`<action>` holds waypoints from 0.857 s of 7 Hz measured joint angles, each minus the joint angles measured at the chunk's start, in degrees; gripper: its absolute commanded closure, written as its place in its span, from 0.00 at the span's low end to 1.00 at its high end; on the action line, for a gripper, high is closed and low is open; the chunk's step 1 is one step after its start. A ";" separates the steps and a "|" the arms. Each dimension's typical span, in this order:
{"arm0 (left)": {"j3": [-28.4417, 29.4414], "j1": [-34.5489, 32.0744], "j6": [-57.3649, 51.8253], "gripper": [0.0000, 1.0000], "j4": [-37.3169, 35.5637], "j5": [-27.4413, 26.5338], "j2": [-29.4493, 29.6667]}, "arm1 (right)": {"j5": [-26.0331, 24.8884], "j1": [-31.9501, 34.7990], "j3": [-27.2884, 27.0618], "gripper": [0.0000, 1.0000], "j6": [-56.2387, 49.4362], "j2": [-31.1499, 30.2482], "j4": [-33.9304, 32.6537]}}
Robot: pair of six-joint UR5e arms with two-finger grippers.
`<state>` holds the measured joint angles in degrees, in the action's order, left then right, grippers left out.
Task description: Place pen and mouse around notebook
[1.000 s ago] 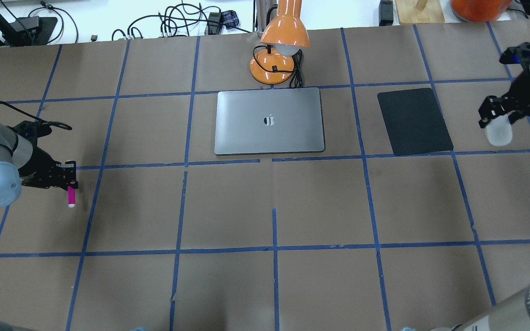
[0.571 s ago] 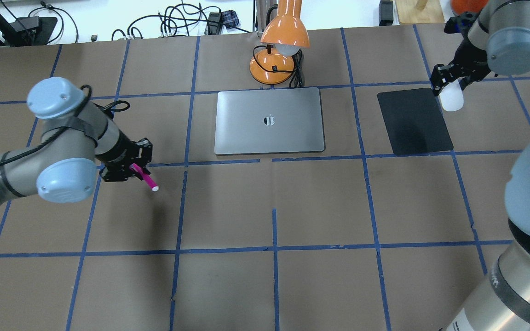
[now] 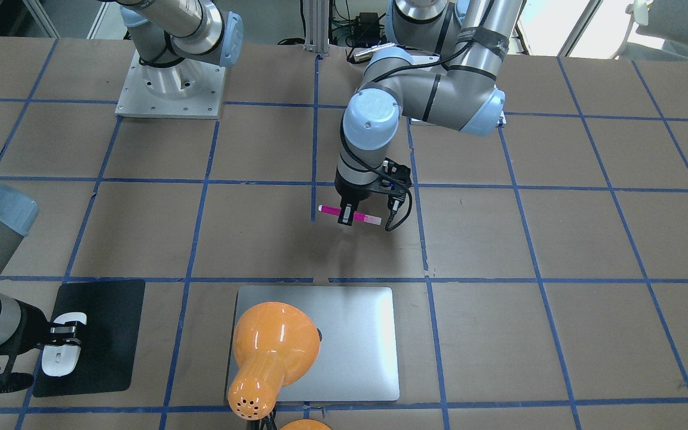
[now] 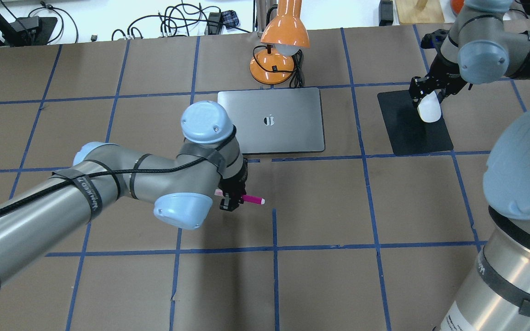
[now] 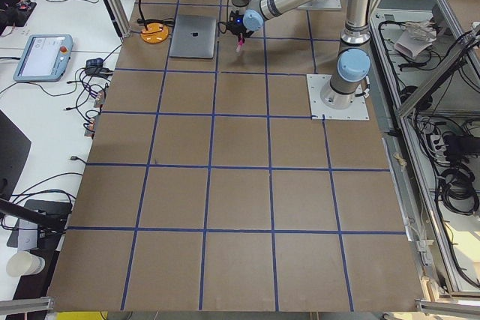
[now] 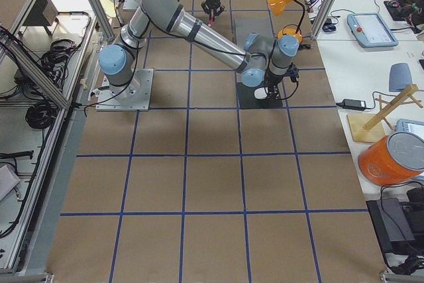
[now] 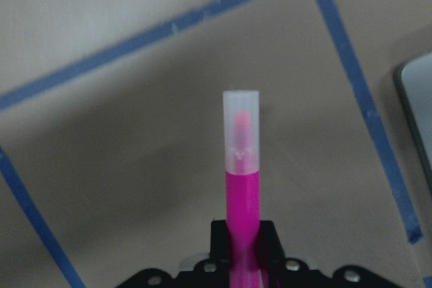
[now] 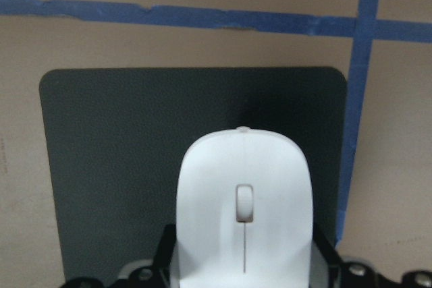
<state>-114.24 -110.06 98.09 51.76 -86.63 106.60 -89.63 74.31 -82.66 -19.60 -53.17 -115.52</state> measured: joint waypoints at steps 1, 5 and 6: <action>1.90 -2.02 5.30 1.00 -0.03 0.51 2.18 | 0.98 0.00 -1.18 0.00 0.31 0.14 -0.20; 6.05 -4.32 10.10 0.72 0.19 1.79 6.74 | 0.19 1.97 1.48 0.00 2.92 -2.29 0.24; 6.48 -4.37 10.11 0.01 0.06 1.84 7.62 | -1.40 4.49 2.54 0.00 3.84 -5.51 2.36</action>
<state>-107.76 -114.43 108.20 51.83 -84.79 114.22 -91.03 78.81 -80.11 -15.76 -58.68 -113.16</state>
